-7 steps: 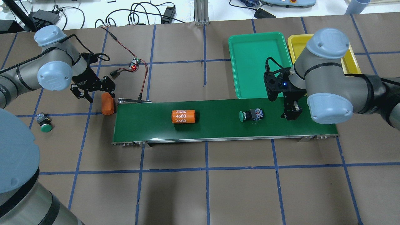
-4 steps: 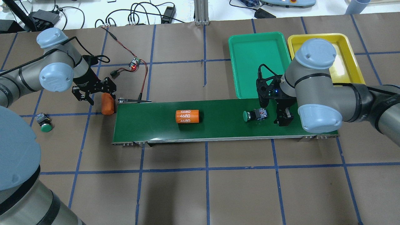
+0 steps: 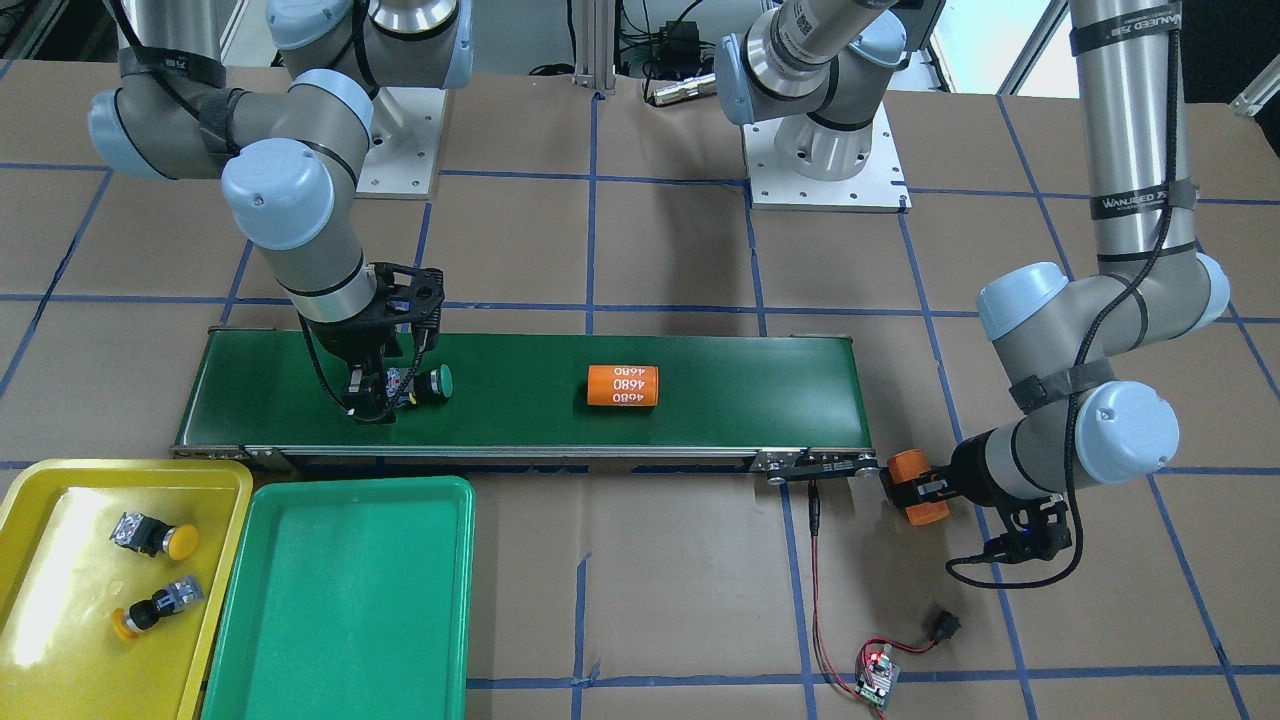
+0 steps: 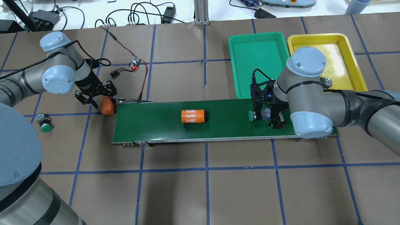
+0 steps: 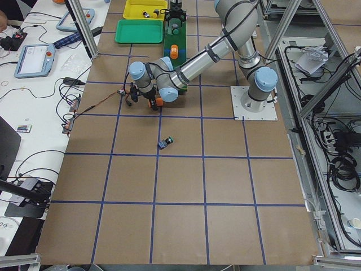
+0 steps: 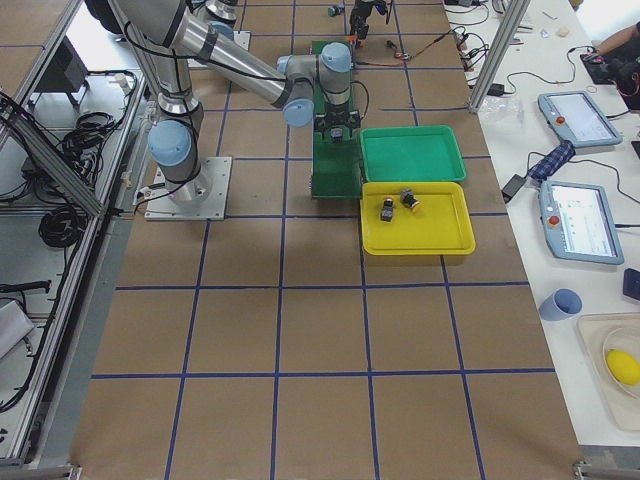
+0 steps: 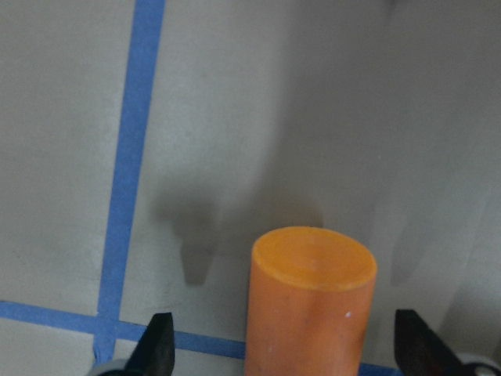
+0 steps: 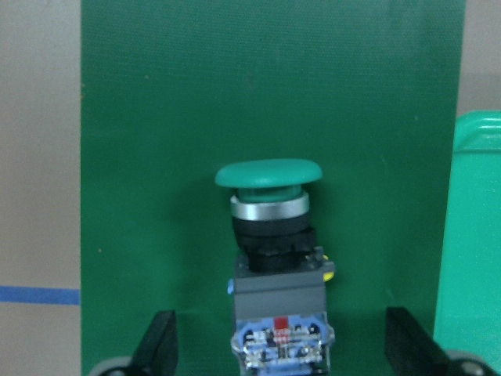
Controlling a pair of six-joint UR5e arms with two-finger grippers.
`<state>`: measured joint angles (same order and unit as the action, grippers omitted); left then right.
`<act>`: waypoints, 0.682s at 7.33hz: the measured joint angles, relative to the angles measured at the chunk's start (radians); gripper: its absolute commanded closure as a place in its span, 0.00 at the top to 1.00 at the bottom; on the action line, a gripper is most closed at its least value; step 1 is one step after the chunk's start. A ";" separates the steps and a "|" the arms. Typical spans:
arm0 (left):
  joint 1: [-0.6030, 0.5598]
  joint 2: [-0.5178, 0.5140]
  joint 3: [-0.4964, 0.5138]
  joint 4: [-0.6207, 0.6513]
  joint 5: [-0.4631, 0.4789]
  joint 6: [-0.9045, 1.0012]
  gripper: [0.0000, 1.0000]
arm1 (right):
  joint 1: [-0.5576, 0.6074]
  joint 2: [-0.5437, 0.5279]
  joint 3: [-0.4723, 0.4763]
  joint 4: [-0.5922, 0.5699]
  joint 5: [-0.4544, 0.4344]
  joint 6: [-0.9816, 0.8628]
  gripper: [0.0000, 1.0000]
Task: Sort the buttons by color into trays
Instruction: 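Grasp green-capped button on belt with right gripper while left grasps orange cylinder, then drop green button into green tray with right while left sets cylinder on belt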
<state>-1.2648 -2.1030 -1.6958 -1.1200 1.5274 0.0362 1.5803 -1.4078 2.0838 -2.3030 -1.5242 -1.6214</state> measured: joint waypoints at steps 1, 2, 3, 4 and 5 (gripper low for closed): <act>0.012 -0.003 0.003 0.000 -0.014 0.003 0.00 | 0.002 0.006 -0.003 -0.001 -0.004 0.000 0.05; 0.025 0.003 0.010 -0.005 -0.025 0.027 0.00 | 0.002 0.008 -0.009 -0.004 -0.011 0.000 0.00; 0.032 0.020 0.017 -0.015 -0.026 0.081 0.00 | 0.000 0.009 -0.025 -0.009 -0.029 0.002 0.00; 0.032 0.052 0.018 -0.046 -0.021 0.161 0.00 | -0.004 0.015 -0.057 -0.008 -0.048 0.006 0.00; 0.027 0.096 0.020 -0.104 -0.019 0.225 0.00 | -0.011 0.036 -0.103 -0.003 -0.058 0.009 0.00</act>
<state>-1.2376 -2.0074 -1.6762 -1.2237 1.5083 0.2608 1.5693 -1.3722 1.9809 -2.3061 -1.5827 -1.6128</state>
